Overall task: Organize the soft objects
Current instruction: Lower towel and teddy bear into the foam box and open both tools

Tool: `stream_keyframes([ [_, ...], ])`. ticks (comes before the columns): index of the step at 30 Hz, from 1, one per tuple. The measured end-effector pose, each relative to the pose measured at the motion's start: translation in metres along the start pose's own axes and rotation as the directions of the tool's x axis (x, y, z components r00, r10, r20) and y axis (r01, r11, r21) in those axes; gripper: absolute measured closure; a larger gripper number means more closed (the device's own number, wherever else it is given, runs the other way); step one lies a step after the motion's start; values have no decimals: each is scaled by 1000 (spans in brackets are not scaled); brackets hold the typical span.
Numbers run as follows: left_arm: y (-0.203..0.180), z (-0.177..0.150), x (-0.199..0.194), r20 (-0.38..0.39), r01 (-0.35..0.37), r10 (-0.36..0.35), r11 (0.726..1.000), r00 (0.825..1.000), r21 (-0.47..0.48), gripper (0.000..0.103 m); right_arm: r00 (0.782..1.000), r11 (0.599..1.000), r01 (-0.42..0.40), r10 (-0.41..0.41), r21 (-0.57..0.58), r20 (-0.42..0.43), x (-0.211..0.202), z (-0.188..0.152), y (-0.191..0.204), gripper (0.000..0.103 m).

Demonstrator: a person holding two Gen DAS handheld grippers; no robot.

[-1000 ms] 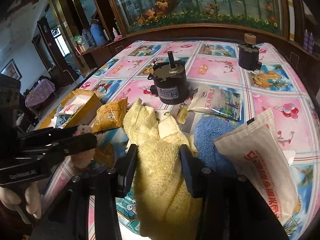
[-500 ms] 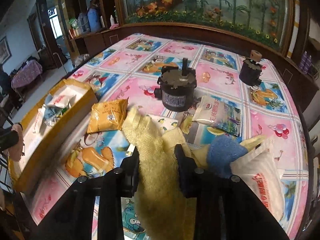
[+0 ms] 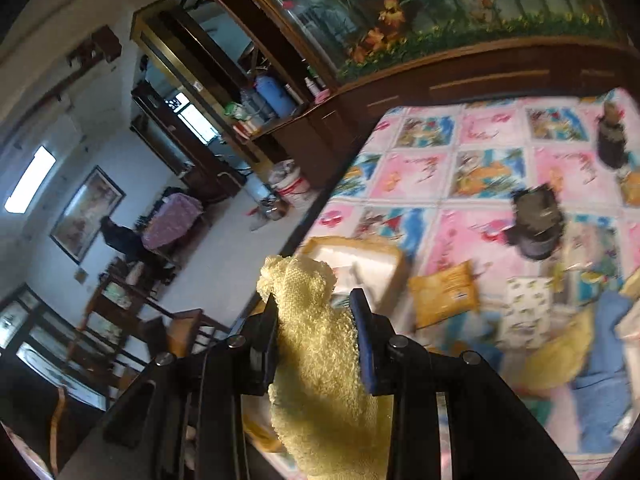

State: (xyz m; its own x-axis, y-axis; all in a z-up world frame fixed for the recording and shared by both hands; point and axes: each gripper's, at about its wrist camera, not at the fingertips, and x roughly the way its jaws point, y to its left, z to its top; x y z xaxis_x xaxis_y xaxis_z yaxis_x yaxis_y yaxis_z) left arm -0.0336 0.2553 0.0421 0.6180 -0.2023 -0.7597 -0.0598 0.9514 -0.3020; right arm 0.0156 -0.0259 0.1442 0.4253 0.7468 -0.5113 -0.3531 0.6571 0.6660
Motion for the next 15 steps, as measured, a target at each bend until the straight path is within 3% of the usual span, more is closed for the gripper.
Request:
stream_keyframes([
  [5,2,-5,-26,66,23,-21,999,998,-30,52,973,959,-198,217,203,-76,82,-11,-2,71],
  [7,3,-7,-34,83,25,-21,999,996,-40,50,961,941,-212,250,262,-119,113,-20,-5,71],
  [9,3,-10,-38,96,17,-13,999,995,-37,50,962,954,-152,203,258,-184,140,-31,-5,71],
  [11,1,-11,-33,97,-27,29,999,995,-25,46,965,978,-46,96,205,-242,160,-42,-5,70],
  [13,-2,-12,-22,83,-73,72,997,994,0,43,965,989,90,-58,115,-257,169,-47,-5,70],
  [15,-2,-13,-9,50,-109,108,994,993,13,43,959,985,173,-161,28,-234,171,-47,0,70],
])
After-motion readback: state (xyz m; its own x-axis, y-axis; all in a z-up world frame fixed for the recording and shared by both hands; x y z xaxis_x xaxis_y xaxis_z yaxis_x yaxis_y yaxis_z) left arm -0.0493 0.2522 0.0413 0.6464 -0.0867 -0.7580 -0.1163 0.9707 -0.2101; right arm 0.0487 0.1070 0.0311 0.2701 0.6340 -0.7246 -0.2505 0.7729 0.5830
